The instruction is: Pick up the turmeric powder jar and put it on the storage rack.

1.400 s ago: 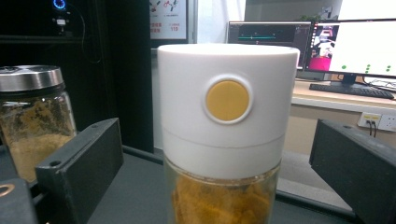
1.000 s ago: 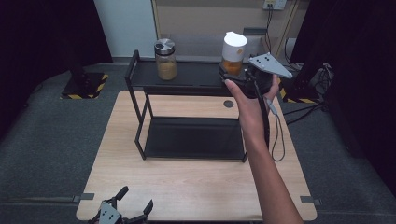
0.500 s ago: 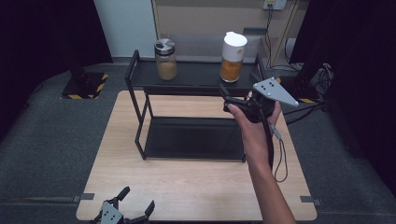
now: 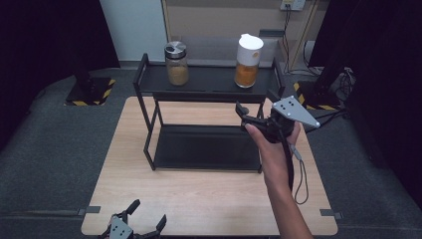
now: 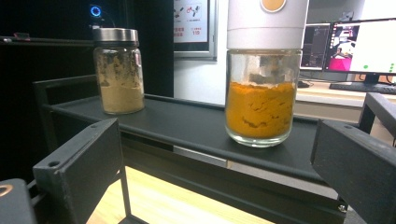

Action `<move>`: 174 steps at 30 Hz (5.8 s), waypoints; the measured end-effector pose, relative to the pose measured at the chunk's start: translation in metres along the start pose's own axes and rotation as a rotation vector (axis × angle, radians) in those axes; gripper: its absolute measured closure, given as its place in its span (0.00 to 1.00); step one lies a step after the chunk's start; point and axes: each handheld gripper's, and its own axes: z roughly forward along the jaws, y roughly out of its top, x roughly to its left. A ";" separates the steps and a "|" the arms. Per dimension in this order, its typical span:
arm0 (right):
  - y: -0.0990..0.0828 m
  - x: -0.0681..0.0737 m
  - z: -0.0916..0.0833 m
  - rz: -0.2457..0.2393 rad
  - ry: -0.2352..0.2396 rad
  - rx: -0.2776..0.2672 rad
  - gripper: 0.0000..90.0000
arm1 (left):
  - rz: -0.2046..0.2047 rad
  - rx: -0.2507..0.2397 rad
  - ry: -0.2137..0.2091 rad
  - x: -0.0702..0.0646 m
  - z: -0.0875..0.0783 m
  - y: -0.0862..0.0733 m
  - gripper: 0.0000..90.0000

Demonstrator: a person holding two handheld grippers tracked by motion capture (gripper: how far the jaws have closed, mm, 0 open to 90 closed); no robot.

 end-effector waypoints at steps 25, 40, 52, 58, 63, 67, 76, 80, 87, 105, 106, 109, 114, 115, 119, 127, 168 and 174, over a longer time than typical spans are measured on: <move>-0.048 0.016 -0.043 0.015 0.028 0.019 0.03 | 0.012 0.004 -0.038 -0.006 0.006 0.002 0.02; -0.066 0.021 -0.060 0.020 0.039 0.028 0.03 | 0.012 0.008 -0.042 -0.007 0.006 0.001 0.02; -0.080 0.023 -0.075 0.029 0.034 0.029 0.03 | 0.015 0.007 -0.054 -0.009 0.008 0.002 0.02; -0.086 0.022 -0.080 0.031 0.043 0.027 0.03 | 0.015 0.007 -0.055 -0.009 0.008 0.002 0.02; -0.091 0.022 -0.084 0.033 0.043 0.030 0.03 | 0.015 0.007 -0.056 -0.009 0.008 0.002 0.02; -0.096 0.022 -0.087 0.036 0.040 0.025 0.03 | 0.016 0.007 -0.055 -0.009 0.008 0.003 0.02; -0.103 0.020 -0.094 0.037 0.039 0.023 0.03 | 0.018 0.010 -0.061 -0.010 0.009 0.002 0.02; -0.107 0.018 -0.098 0.043 0.037 0.022 0.03 | 0.020 0.012 -0.063 -0.010 0.010 0.002 0.02; -0.114 0.018 -0.103 0.051 0.036 0.017 0.03 | 0.023 0.011 -0.064 -0.010 0.010 0.003 0.02; -0.135 0.016 -0.113 0.060 0.041 0.024 0.02 | 0.029 0.007 -0.061 -0.009 0.012 0.005 0.02; -0.136 0.015 -0.113 0.062 0.042 0.026 0.02 | 0.029 0.007 -0.062 -0.009 0.012 0.005 0.02; -0.139 0.015 -0.115 0.063 0.045 0.028 0.02 | 0.029 0.007 -0.064 -0.009 0.013 0.006 0.02; -0.145 0.015 -0.118 0.062 0.049 0.032 0.02 | 0.030 0.009 -0.068 -0.009 0.014 0.005 0.02; -0.147 0.015 -0.119 0.064 0.048 0.035 0.02 | 0.032 0.010 -0.067 -0.009 0.014 0.005 0.02; -0.150 0.015 -0.120 0.067 0.049 0.034 0.02 | 0.034 0.011 -0.065 -0.008 0.015 0.006 0.02; -0.159 0.015 -0.124 0.071 0.052 0.023 0.02 | 0.041 0.013 -0.068 -0.008 0.016 0.006 0.02; -0.192 0.005 -0.142 0.101 0.048 0.019 0.03 | 0.059 0.016 -0.051 -0.005 0.019 0.010 0.02; -0.193 0.004 -0.144 0.110 0.047 0.018 0.03 | 0.059 0.016 -0.052 -0.006 0.019 0.010 0.02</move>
